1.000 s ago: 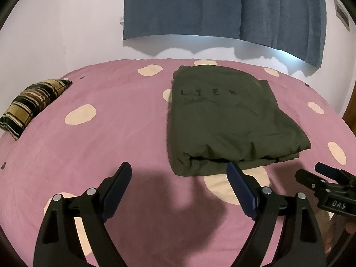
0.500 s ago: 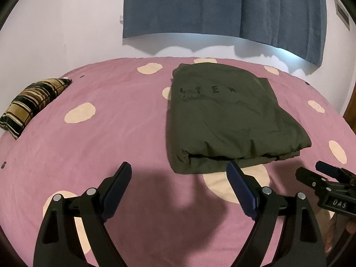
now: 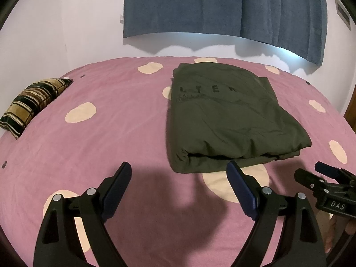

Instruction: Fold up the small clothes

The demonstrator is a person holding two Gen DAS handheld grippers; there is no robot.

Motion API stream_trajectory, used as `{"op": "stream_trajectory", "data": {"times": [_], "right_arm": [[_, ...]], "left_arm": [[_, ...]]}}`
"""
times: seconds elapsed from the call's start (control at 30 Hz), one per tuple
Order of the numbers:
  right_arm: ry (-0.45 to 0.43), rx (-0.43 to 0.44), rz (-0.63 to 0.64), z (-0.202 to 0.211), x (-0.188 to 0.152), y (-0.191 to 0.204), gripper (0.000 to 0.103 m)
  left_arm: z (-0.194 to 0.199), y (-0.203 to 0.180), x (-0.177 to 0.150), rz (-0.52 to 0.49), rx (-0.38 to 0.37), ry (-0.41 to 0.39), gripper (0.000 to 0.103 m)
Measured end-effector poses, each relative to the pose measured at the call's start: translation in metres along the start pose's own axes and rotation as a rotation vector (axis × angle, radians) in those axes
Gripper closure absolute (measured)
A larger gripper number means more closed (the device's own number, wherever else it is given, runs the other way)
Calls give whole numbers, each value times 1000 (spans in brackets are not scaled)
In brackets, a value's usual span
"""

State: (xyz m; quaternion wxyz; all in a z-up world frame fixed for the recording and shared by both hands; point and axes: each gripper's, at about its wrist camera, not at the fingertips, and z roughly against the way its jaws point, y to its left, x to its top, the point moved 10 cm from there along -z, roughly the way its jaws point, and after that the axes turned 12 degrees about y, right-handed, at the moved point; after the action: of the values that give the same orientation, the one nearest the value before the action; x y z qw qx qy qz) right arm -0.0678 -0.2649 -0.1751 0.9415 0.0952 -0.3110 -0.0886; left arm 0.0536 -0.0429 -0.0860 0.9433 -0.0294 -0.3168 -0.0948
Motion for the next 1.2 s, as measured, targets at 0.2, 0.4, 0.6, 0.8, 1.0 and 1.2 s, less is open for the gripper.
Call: {"op": "stream_trajectory", "data": {"times": [0.2,0.4,0.6,0.8,1.0,1.2], "right_arm": [[2,-2,-1,0,-1,1,10],[9,-1,4,-2,-3,2,10],[10,-2,5,-2,-3,4,10],[14,-1,10,-3,-4,6,10],[4,-12,22,-1,-3,7,10],[-11,-29,29,5,3,1,10]], "left_arm": [[0,1,0,5,2,0,17],[1,-1,0,4,13,-4,17],[4,-3,0,-2,23,-18,17],[15,0,1,52,-44,-70,12],[28,7,12,63,-9,-120,12],[17,18,17,83,-29,-56,12]]}}
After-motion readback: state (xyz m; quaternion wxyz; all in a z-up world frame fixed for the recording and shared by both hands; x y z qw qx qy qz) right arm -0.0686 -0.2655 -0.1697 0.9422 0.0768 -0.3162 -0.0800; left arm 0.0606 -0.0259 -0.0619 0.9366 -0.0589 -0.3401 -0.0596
